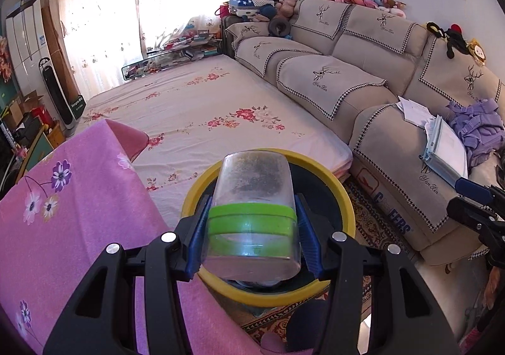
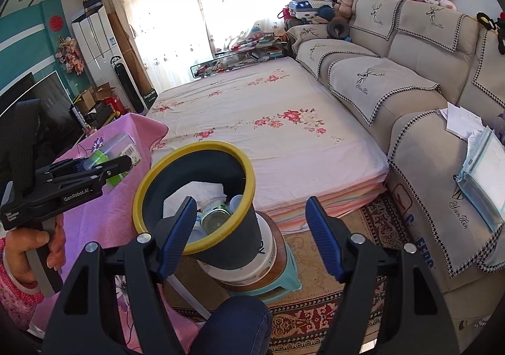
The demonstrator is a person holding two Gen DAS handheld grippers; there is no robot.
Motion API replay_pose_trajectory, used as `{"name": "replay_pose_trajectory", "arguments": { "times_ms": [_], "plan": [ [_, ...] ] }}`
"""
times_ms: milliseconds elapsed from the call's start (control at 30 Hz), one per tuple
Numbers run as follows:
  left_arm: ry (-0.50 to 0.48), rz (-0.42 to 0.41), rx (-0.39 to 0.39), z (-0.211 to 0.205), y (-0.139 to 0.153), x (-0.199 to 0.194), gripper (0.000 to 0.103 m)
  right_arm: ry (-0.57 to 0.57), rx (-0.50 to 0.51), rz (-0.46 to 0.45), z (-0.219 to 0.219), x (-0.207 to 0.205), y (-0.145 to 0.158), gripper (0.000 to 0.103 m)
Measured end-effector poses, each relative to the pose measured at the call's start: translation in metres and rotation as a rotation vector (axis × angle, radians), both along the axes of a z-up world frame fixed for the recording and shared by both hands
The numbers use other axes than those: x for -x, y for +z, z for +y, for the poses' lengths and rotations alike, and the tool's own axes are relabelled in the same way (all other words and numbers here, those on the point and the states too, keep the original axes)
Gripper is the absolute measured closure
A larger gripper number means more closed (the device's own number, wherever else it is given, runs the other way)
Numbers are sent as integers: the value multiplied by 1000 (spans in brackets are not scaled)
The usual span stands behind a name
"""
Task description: Collect trash
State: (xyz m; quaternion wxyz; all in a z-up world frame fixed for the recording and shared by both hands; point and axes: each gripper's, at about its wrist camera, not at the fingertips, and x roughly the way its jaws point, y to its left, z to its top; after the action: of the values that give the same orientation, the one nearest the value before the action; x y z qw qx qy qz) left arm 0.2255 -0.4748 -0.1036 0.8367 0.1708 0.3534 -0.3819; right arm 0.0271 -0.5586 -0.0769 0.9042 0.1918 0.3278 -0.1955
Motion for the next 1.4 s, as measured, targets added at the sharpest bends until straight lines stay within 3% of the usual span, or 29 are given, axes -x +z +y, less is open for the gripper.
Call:
{"name": "replay_pose_trajectory", "arguments": {
  "times_ms": [500, 567, 600, 633, 733, 967, 1133, 1400],
  "plan": [
    [6, 21, -77, -45, -38, -29, 52, 7, -27, 15, -13, -5, -18, 35],
    [19, 15, -84, -46, -39, -28, 38, 9, -27, 14, -12, -5, -17, 35],
    [23, 7, -79, -45, -37, -27, 23, 9, -26, 14, -11, -5, -17, 35],
    [27, -8, -72, -44, -34, -26, 17, 9, -25, 14, -11, -5, -16, 35],
    [27, -31, -59, -36, -24, -19, 16, 12, -21, 11, -7, -5, -13, 35],
    [87, -53, 9, 24, 9, 4, 5, 49, 15, -3, 16, -5, 4, 34],
    [154, -101, 5, 81, 32, 28, 5, 89, 45, -13, 40, -5, 15, 31],
    [312, -179, 55, 203, 68, 76, 5, 188, 113, -44, 97, 0, 37, 7]
  ]
}}
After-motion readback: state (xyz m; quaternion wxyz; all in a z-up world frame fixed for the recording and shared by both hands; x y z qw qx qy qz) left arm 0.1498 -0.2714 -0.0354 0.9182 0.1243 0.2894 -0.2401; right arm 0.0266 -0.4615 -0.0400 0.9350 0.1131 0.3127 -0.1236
